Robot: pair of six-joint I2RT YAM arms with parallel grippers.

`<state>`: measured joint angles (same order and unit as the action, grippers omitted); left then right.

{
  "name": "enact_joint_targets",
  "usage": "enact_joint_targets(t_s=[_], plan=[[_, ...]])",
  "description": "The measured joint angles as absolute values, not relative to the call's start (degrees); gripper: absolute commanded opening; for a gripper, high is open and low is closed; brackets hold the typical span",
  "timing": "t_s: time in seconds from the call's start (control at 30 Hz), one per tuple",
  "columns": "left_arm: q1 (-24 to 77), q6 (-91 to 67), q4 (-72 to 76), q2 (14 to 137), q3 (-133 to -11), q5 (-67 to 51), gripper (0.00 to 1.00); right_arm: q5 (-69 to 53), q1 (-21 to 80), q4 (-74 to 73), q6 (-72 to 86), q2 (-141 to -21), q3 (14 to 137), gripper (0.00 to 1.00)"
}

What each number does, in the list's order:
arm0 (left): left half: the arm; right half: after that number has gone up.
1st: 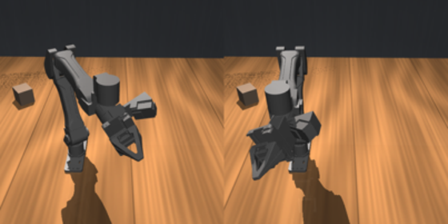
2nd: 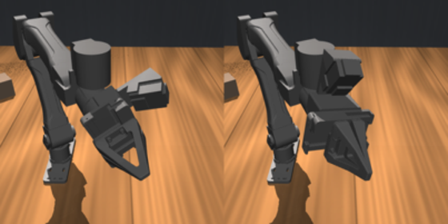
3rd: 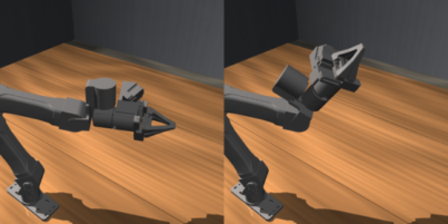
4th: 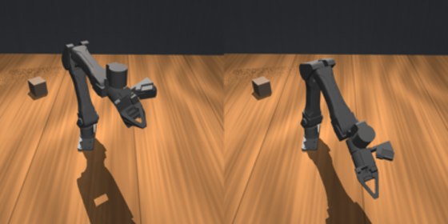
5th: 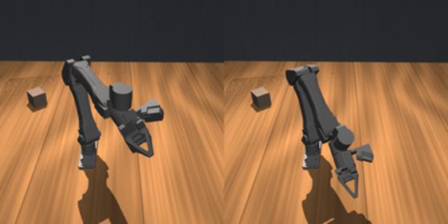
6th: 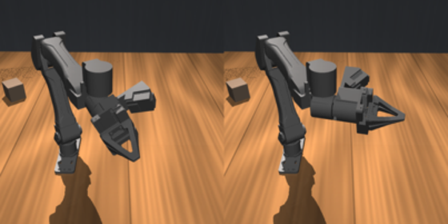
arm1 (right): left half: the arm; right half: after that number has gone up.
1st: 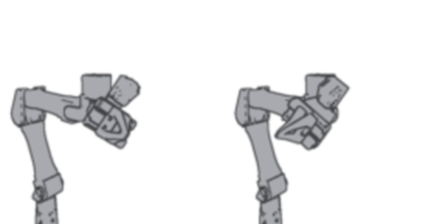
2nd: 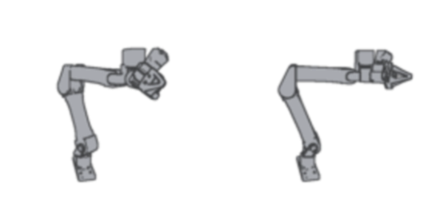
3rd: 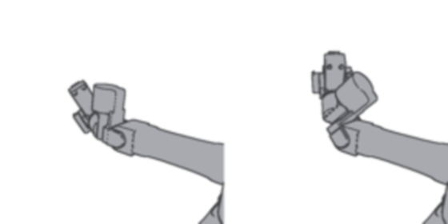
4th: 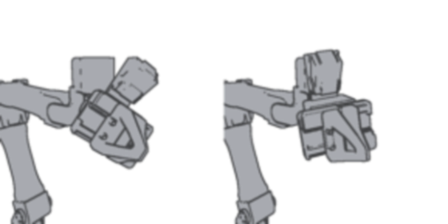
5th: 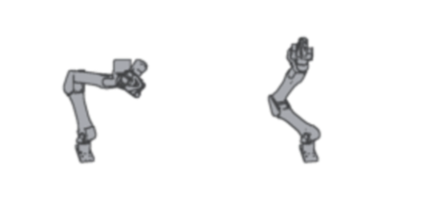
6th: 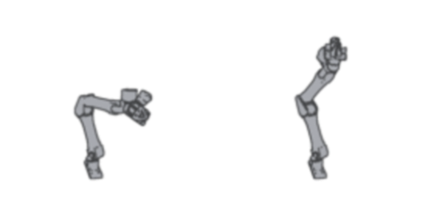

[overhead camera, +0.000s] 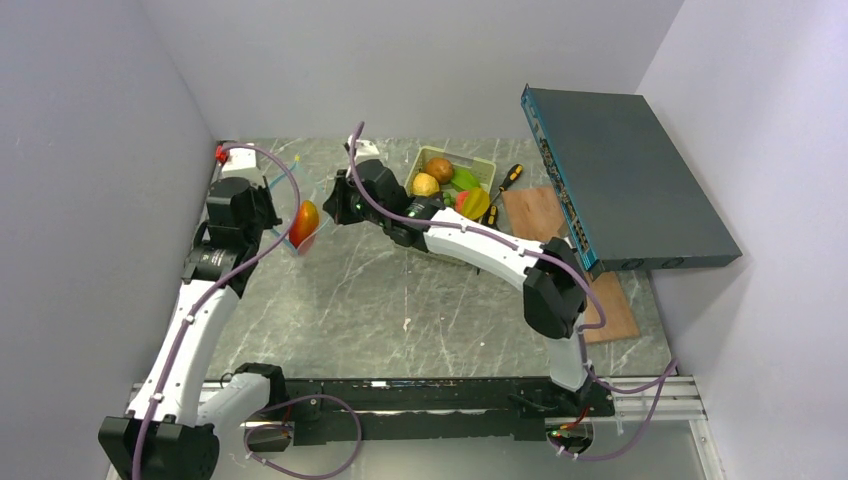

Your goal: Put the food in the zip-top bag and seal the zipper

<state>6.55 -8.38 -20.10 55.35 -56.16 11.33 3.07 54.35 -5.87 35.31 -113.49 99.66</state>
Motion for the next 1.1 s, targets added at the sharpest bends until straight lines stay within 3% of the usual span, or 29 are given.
enact_joint_targets(t_s=[0.17, 0.47, 0.87, 0.97, 1.1], plan=[[5.8, -7.7, -21.3, 55.0, -56.1, 16.6, 0.0, 7.9, 55.2, -8.8, 33.6, -112.5, 100.0, 0.0], [5.5, -4.0, -19.2, 58.3, -55.4, -0.7, 0.0, 3.1, 55.6, -9.5, 33.4, -116.3, 100.3, 0.0], [5.5, -1.9, -19.8, 60.7, -55.6, -7.4, 0.0, -1.8, 55.6, -7.2, 34.7, -116.3, 98.8, 0.0], [5.5, -1.7, -20.0, 61.6, -55.8, -7.6, 0.0, -1.5, 55.6, -7.4, 34.4, -115.5, 97.4, 0.16], [5.5, -2.1, -19.9, 61.8, -55.8, -6.7, 0.0, 0.2, 55.6, -9.3, 32.5, -113.8, 96.5, 0.29]])
